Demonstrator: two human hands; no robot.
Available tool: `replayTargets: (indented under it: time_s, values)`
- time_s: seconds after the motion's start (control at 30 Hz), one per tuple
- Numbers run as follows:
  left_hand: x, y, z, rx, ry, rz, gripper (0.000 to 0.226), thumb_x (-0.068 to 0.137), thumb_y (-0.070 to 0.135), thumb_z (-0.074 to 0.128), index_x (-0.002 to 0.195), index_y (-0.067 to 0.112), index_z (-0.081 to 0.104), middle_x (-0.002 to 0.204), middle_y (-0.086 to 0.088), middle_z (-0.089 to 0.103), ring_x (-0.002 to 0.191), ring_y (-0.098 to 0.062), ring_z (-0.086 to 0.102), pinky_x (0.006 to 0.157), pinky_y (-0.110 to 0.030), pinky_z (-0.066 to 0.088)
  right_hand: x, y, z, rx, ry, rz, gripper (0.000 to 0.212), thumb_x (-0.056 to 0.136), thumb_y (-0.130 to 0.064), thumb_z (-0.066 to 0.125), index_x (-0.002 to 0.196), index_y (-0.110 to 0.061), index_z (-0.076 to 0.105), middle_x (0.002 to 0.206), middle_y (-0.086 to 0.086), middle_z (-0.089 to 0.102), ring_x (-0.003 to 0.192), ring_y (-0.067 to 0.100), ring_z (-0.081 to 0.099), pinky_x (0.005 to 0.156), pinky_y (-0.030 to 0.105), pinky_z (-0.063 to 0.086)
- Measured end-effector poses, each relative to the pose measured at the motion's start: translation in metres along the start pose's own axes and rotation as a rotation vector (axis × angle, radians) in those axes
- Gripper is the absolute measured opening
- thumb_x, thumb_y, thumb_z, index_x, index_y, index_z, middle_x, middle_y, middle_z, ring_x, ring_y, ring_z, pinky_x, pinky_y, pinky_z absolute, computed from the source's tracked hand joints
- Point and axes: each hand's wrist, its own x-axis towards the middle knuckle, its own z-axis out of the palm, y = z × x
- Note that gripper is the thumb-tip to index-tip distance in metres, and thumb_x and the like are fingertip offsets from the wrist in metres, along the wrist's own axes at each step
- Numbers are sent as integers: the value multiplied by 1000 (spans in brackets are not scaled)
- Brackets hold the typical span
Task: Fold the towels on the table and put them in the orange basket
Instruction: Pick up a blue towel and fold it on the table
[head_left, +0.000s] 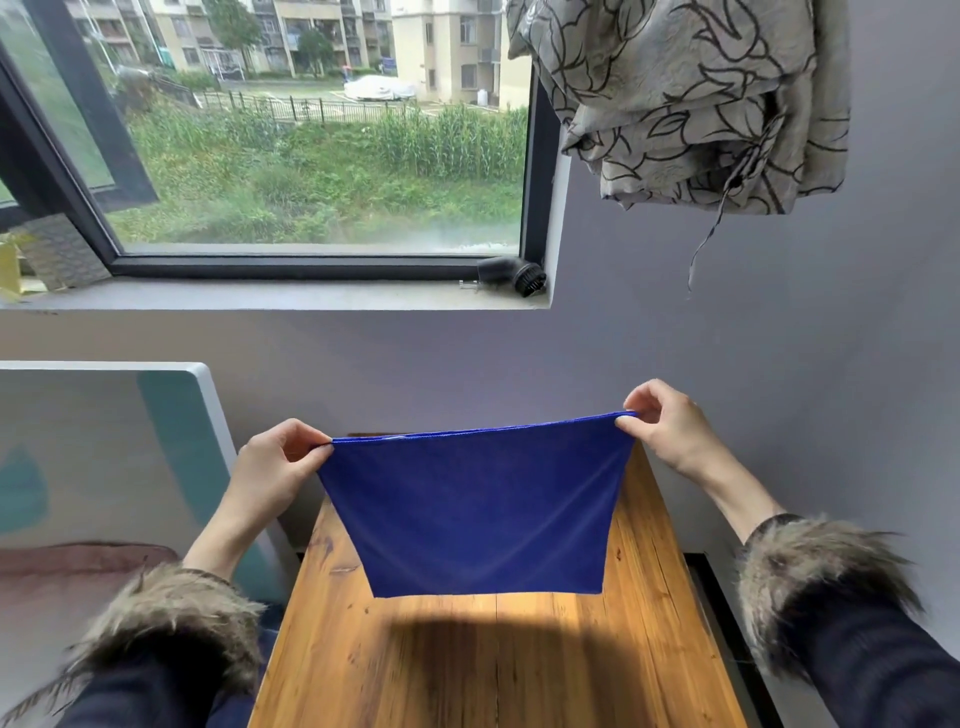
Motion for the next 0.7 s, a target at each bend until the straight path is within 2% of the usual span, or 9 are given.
replayTargets:
  time_s: [0.07,0.17,0.3,0.37,0.53,0.7]
  values:
    - [9,1,4,53,-26,31,14,82,4,67,84,18,66,82,1,68,77,-13,63,68,-15,47,7,0,1,-102,-54,-23,16,85,-9,62,100,-13,65,97,4,62,91,18,57,83,27,43]
    - [26,0,14,199,-80,73,22,83,0,63,102,10,68,92,-2,64,85,-17,60,80,-21,41,22,-2,5,-292,-143,-42,19,89,-9,55,100,-11,70,101,6,63,94,17,54,83,23,39]
    - [50,-3,29,307,-109,69,18,83,-2,60,89,9,73,88,-8,62,85,-24,59,80,-24,38,43,-1,17,-444,-244,26,21,90,-7,48,99,-9,67,108,11,63,104,26,55,89,34,44]
    - [61,-3,35,282,-54,40,18,83,-1,59,89,9,73,91,-9,63,85,-23,59,81,-24,38,53,0,23,-429,-181,45,21,89,-6,48,98,-8,67,108,13,62,104,29,54,90,35,44]
    - [77,6,42,185,82,23,16,86,1,56,93,6,69,97,-12,65,84,-17,54,81,-25,39,70,-1,32,-277,44,-3,19,88,-4,49,93,-6,67,102,13,62,99,30,56,83,29,39]
    - [71,11,35,141,99,76,13,87,1,57,94,5,68,95,-7,63,84,-17,56,80,-27,42,59,-4,26,-134,137,-53,17,88,-2,52,92,-5,68,98,11,66,90,25,59,81,27,42]
